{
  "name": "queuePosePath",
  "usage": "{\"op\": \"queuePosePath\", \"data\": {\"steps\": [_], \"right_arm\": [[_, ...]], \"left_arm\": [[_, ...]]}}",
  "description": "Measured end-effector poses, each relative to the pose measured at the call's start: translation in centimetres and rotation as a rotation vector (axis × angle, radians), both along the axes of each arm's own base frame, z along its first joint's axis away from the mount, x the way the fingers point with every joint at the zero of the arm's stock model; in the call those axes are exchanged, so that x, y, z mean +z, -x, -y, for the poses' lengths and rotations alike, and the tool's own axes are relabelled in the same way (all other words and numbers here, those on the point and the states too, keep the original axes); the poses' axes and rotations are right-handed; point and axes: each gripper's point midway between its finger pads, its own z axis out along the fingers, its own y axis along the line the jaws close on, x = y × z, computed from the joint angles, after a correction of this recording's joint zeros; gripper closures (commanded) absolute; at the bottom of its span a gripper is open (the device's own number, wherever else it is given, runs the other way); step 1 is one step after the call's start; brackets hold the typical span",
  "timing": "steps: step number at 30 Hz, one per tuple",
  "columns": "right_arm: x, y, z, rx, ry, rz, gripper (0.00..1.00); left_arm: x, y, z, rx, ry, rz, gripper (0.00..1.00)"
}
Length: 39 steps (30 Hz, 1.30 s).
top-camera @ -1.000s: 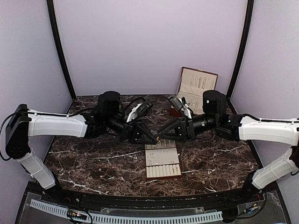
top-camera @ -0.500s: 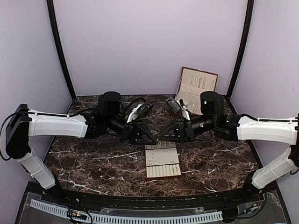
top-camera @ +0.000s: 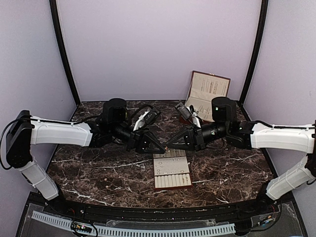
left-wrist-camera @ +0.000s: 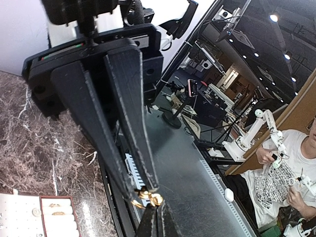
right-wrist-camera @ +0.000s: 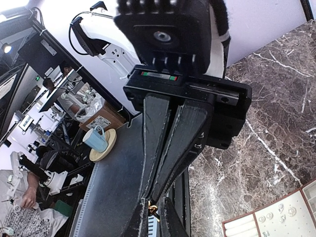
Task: Organize the mixed jewelry
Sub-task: Pass from the left arm to the right
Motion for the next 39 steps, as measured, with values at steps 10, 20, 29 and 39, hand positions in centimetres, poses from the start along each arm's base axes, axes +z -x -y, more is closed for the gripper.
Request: {"op": "queuePosePath", "data": {"steps": [10,20,29,39], "right_arm": [[-0.4,-0.7,0.0,-0.046,0.019,0.003,0.98],[-0.6,-1.8,0.1,-0.119,0.037,0.021,1.00],[-0.7,-2.8,0.6,-0.211,0.040,0.042,1.00],[-0.9,-3.1,1.2,-0.247,0.028,0.029,0.88]], "left_arm": [[-0.6,-1.0,-0.3,0.047,-0.003,-0.002,1.00],[-0.9,-1.8,-0.2,0.094,-0.011,0.004,1.00],[-0.9,-2.7,0.0,0.152,-0.003,0.051,1.00],[-1.2,-2.9,-0.1,0.161,-0.005,0.051,1.00]]}}
